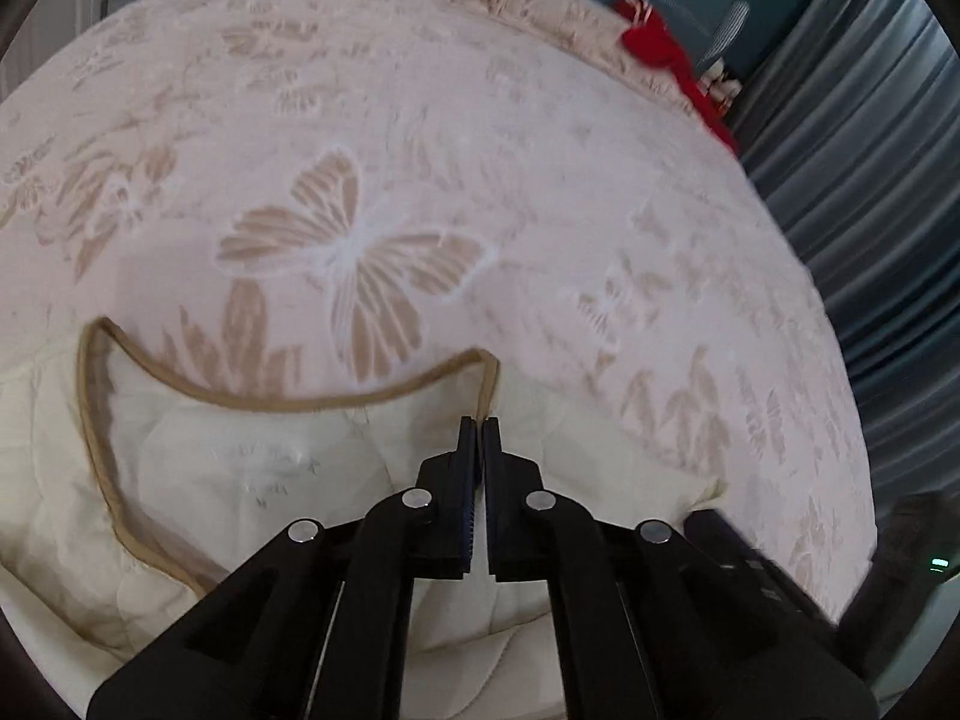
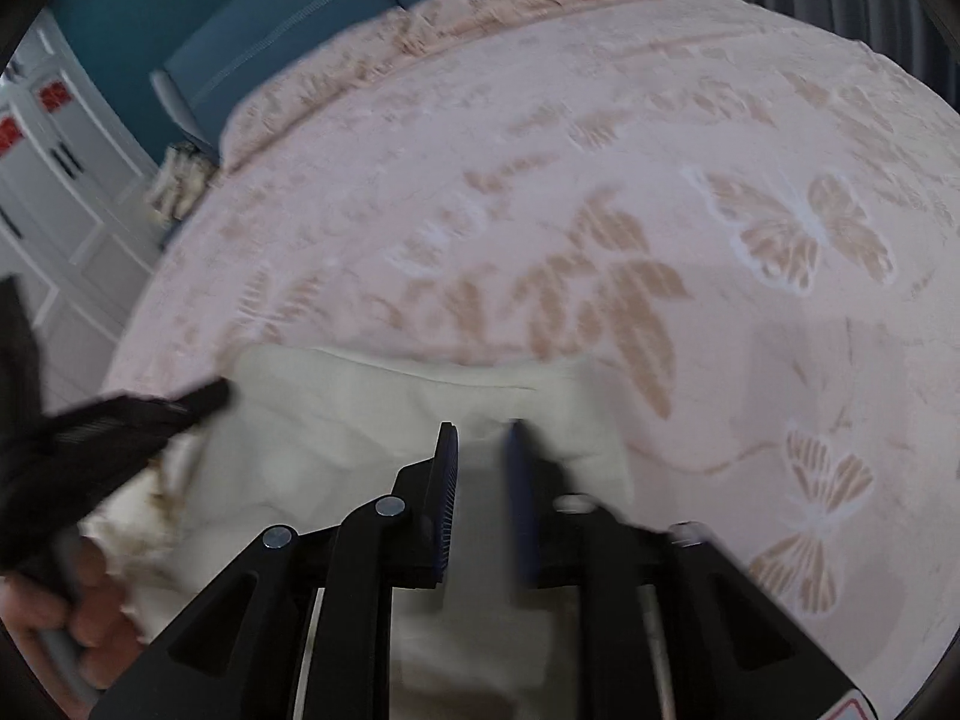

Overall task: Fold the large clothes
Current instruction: 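Lower the hem onto the collar and open both tools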

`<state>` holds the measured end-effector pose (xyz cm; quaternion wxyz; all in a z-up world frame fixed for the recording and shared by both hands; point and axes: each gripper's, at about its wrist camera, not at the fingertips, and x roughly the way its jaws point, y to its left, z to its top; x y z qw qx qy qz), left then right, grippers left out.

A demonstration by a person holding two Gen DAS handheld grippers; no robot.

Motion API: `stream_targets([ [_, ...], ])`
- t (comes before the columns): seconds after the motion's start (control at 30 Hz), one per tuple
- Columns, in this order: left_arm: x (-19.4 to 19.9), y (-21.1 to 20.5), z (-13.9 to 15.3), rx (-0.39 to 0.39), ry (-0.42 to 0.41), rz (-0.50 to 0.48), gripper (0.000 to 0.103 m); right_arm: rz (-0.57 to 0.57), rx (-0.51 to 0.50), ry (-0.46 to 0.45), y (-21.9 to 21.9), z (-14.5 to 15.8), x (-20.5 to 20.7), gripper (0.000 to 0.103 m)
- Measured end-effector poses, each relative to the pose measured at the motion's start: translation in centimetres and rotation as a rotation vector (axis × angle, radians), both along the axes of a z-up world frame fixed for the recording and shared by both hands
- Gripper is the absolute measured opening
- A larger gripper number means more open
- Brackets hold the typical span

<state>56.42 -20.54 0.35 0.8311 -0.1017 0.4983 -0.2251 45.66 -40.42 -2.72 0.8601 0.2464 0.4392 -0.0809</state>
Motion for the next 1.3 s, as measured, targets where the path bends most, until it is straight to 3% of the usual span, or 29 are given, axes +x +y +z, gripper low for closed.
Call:
stream_targets([
  [0.13,-0.3,0.1,-1.8,0.043,-0.027,0.001,0.001,-0.001,0.019,-0.023,-0.3,-1.4,-0.5,0.007],
  [0.2,0.0,0.4,-2.7,0.024,-0.011,0.018,0.001,-0.001,0.016,-0.021,-0.2,-1.6,-0.5,0.005],
  [0.33,-0.1,1.1,-4.0,-0.015,-0.013,0.04,0.002,0.008,-0.083,-0.009,1.0,-1.7,-0.1,0.005],
  [0.43,-0.7,1.6,-3.6,-0.018,-0.045,0.058,0.008,0.007,-0.104,-0.016,1.1,-1.5,-0.1,0.005],
  [0.47,-1.2,2.1,-2.8,-0.016,-0.073,0.078,0.013,0.005,-0.084,-0.023,0.8,-1.4,-0.2,0.005],
  [0.53,-2.7,4.7,-0.6,-0.06,-0.15,0.14,0.034,-0.02,-0.067,-0.023,0.2,-0.4,-0.6,0.005],
  [0.57,-3.3,6.5,0.6,-0.106,-0.176,0.156,0.051,-0.06,-0.143,-0.013,0.6,1.1,-1.0,0.003],
  [0.6,-3.6,7.9,1.3,-0.114,-0.193,0.174,0.056,-0.079,-0.211,-0.031,1.3,2.6,-1.4,0.012],
  [0.67,-3.3,11.3,2.8,-0.03,-0.24,0.219,0.054,-0.017,-0.209,-0.121,4.0,5.8,-1.4,0.011],
  [0.73,-2.3,12.8,3.0,0.067,-0.26,0.241,0.051,0.088,-0.176,-0.135,7.3,6.9,0.3,0.011],
  [0.83,0.2,13.0,0.7,0.117,-0.133,0.213,0.038,0.204,-0.064,-0.083,11.8,5.6,4.2,0.01],
  [0.97,1.4,12.4,-1.8,0.155,-0.062,0.203,0.034,0.291,-0.119,-0.006,16.1,2.6,7.3,0.01],
  [1.07,1.2,11.7,-3.0,0.2,-0.085,0.184,0.034,0.3,-0.154,0.056,16.8,-0.3,8.2,0.006],
  [1.1,1.2,11.7,-3.3,0.208,-0.094,0.182,0.034,0.284,-0.143,0.042,16.4,-0.5,8.2,0.0],
  [1.2,0.8,11.6,-3.8,0.241,-0.129,0.177,0.035,0.264,-0.102,0.031,15.4,-1.2,8.4,0.0],
  [1.3,0.4,11.5,-3.8,0.256,-0.152,0.176,0.035,0.249,-0.135,0.02,15.8,-1.3,8.0,0.0],
])
